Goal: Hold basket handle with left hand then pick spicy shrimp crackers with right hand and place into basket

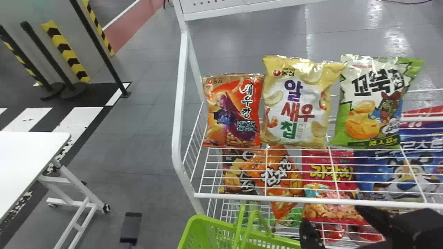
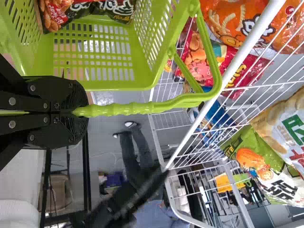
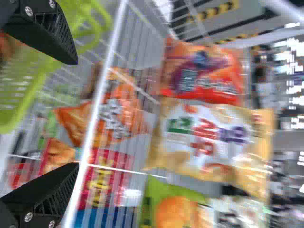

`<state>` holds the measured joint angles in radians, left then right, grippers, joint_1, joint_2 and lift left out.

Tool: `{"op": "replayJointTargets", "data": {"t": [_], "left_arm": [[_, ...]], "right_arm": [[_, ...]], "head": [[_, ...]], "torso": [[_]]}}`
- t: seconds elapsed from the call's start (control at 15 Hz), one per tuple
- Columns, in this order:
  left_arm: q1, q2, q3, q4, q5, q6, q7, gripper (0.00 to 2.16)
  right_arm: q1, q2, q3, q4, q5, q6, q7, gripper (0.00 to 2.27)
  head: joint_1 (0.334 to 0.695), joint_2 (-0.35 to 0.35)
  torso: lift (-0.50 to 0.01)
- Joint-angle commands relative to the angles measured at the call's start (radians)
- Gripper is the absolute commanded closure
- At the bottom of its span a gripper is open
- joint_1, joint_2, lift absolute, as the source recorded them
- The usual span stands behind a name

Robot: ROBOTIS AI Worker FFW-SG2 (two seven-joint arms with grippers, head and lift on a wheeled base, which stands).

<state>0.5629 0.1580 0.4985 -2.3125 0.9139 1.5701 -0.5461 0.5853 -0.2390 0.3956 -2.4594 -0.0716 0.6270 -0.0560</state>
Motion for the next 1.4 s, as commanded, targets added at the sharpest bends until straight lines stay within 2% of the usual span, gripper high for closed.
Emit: {"op": "replayJointTargets", "data": {"t": [0.0, 0.07, 0.27, 0.47, 0.8, 1.33], "left_arm": [[0.0, -0.002, 0.0, 0.001, -0.001, 0.001, -0.002, 1.89], [0.0, -0.002, 0.0, 0.001, -0.001, 0.001, 0.0, 1.89], [0.0, -0.002, 0.0, 0.002, -0.001, 0.001, -0.002, 1.89], [0.002, -0.006, 0.0, 0.002, -0.001, 0.001, -0.002, 1.89], [0.014, -0.018, 0.0, 0.002, -0.001, 0.001, -0.002, 1.89], [0.015, -0.021, 0.005, 0.015, 0.002, 0.001, -0.005, 1.89]], "right_arm": [[0.005, -0.008, -0.029, 0.022, 0.0, -0.201, 0.019, 0.03], [0.004, -0.006, -0.05, 0.046, -0.011, -0.287, 0.048, 0.03], [-0.007, -0.006, -0.078, 0.162, -0.02, -0.594, 0.062, 0.04], [-0.021, 0.006, -0.1, 0.266, -0.046, -0.735, 0.076, 0.04], [-0.021, 0.026, -0.132, 0.356, -0.065, -0.781, 0.062, 0.05], [-0.012, 0.043, -0.164, 0.353, -0.065, -0.744, 0.031, 0.06]], "head": [[0.695, 0.251], [0.695, 0.242], [0.695, 0.214], [0.695, 0.182], [0.695, 0.131], [0.695, 0.069]], "torso": [[-0.037], [-0.037], [-0.037], [-0.037], [-0.037], [-0.037]]}}
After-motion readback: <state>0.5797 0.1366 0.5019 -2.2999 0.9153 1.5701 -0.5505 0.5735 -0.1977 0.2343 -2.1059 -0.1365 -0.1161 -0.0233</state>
